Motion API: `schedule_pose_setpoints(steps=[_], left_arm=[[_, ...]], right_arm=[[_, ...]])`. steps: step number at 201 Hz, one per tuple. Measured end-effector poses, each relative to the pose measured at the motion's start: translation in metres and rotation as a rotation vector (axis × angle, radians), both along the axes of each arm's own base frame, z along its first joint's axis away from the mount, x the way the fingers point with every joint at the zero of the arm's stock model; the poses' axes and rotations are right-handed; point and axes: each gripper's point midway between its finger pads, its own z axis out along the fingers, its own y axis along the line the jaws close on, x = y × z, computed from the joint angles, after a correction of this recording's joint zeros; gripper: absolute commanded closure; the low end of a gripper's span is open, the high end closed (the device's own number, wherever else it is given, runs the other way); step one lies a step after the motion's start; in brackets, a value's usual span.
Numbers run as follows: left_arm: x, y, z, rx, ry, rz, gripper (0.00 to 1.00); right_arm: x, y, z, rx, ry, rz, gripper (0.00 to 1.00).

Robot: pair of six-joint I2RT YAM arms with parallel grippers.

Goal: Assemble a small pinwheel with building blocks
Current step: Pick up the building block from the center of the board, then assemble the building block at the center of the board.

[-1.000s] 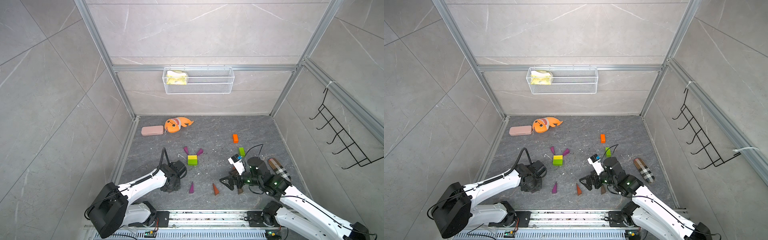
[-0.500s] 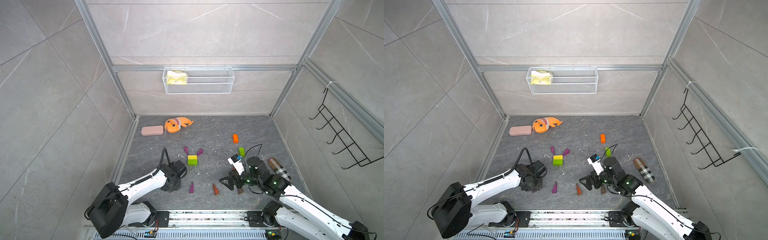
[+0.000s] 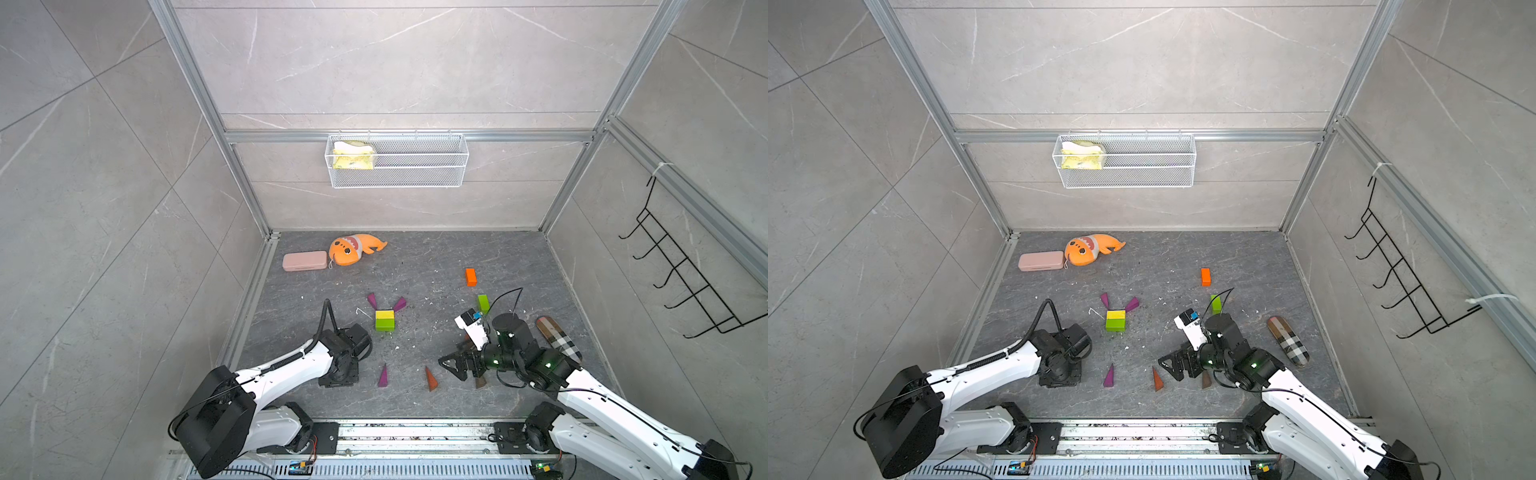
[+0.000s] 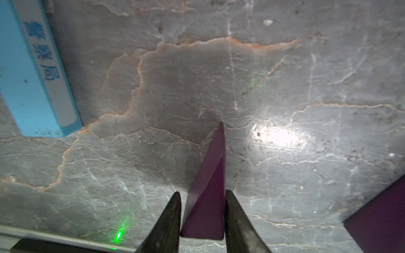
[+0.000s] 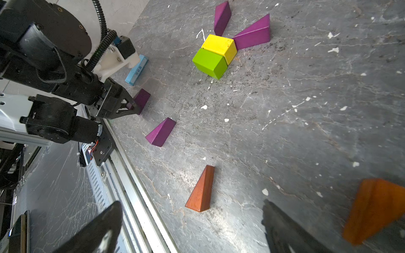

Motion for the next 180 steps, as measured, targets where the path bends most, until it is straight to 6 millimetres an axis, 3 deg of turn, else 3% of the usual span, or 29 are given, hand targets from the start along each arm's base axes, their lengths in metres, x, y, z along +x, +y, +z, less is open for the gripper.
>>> schedule_pose_setpoints(steps=[20,89,139,180], left_arm=[[0.000,-0.001,0.000,-0.008,0.001,-0.002,0.81],[0.003,-0.013,0.008,-0.048,0.006,-0.067,0.89],[0.056,-0.051,0.068,-0.122,-0.149,-0.228,0.91],[0.095,-0.048,0.086,-0.103,-0.187,-0.343,0.92]], right_arm=[[0.000,0.000,0.000,0.000,0.001,0.000,0.00],[0.000,0.000,0.000,0.000,0.001,0.000,0.00],[0.000,0.000,0.000,0.000,0.001,0.000,0.00],[0.000,0.000,-0.001,-0.002,0.006,0.003,0.00]])
